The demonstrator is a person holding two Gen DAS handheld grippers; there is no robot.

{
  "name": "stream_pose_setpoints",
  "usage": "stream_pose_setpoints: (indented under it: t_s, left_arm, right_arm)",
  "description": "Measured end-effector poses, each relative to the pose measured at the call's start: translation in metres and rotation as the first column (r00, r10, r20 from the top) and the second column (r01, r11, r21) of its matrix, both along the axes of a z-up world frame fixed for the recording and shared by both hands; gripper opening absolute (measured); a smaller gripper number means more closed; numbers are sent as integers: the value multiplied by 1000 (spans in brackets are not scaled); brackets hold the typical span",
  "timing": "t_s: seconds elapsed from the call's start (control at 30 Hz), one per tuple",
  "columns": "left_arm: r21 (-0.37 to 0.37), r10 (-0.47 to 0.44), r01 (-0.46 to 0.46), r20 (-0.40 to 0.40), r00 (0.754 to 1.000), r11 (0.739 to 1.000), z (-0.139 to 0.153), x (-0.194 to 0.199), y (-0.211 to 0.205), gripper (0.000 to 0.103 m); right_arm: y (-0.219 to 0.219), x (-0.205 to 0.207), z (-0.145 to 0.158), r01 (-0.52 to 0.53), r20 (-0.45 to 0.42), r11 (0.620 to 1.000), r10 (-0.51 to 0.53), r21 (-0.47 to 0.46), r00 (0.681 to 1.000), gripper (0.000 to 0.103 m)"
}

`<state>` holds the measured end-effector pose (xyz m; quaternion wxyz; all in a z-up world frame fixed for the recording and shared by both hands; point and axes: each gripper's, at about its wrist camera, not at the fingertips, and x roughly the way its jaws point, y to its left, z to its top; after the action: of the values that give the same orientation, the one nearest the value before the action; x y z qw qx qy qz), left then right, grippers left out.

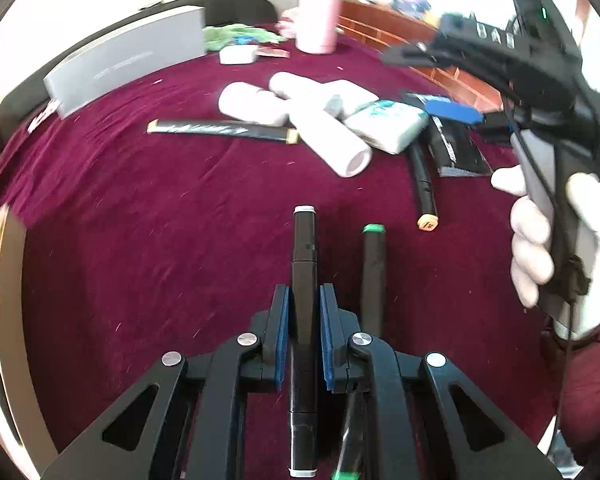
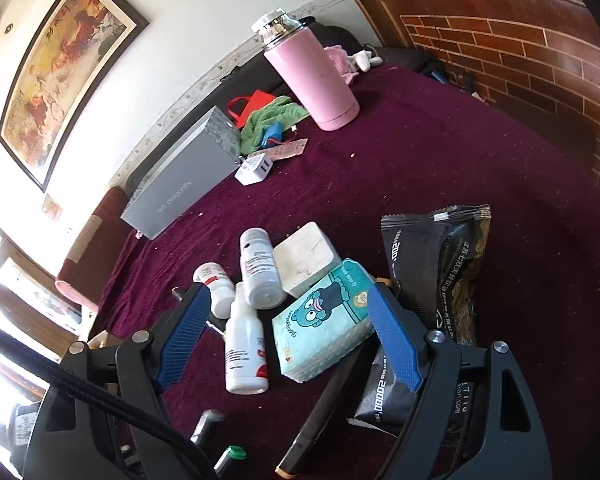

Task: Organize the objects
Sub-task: 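Grasp the white-capped black marker with the left tool, then grasp green-capped black marker with right tool while left tool holds its marker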

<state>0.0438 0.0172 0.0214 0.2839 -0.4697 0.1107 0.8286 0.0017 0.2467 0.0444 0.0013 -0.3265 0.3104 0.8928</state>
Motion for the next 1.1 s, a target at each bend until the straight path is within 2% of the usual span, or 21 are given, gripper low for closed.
stream_pose_setpoints:
  t_s: [0.2, 0.37, 0.53, 0.6, 0.67, 0.77, 0.9, 0.97, 1.03, 1.1]
  left_arm:
    - [136, 91, -86, -33, 995, 987, 25, 18, -49, 11]
    - [197, 114, -102, -48, 992, 975, 34, 28, -78, 11]
    - [252, 121, -108, -37, 992, 962, 29, 34, -92, 11]
    - [273, 139, -124, -37, 990, 954, 29, 37, -100, 11]
    - [285, 149, -133, -35, 988, 949, 30, 38, -107, 11]
    - [292, 171, -150, -46, 984, 944, 31, 40, -117, 12]
    - [313, 194, -171, -43, 980, 934, 30, 42, -129, 12]
    - [317, 202, -179, -40, 979, 931, 29, 44, -135, 12]
    - [324, 208, -184, -41, 977, 928, 28, 45, -141, 12]
    - [325, 215, -189, -47, 975, 927, 26, 46, -146, 12]
  right_arm:
    - [-4, 7, 7, 32, -33, 998, -30, 59, 999, 80]
    - [-11, 32, 7, 35, 63, 997, -39, 68, 997, 80]
    - [-33, 53, -9, -44, 198, 996, 29, 73, 980, 80]
    - [-47, 63, -12, -89, 211, 996, 80, 33, 974, 80]
    - [-70, 74, -10, -150, 219, 988, 140, 31, 966, 81]
    - [-110, 85, -7, -225, 229, 971, 202, 78, 952, 81]
    - [-148, 78, -10, -266, 273, 945, 210, 190, 939, 80]
    - [-160, 71, -14, -271, 294, 935, 199, 228, 935, 76]
    - [-171, 67, -20, -280, 316, 924, 193, 261, 929, 65]
    - [-181, 65, -26, -291, 335, 906, 183, 308, 924, 62]
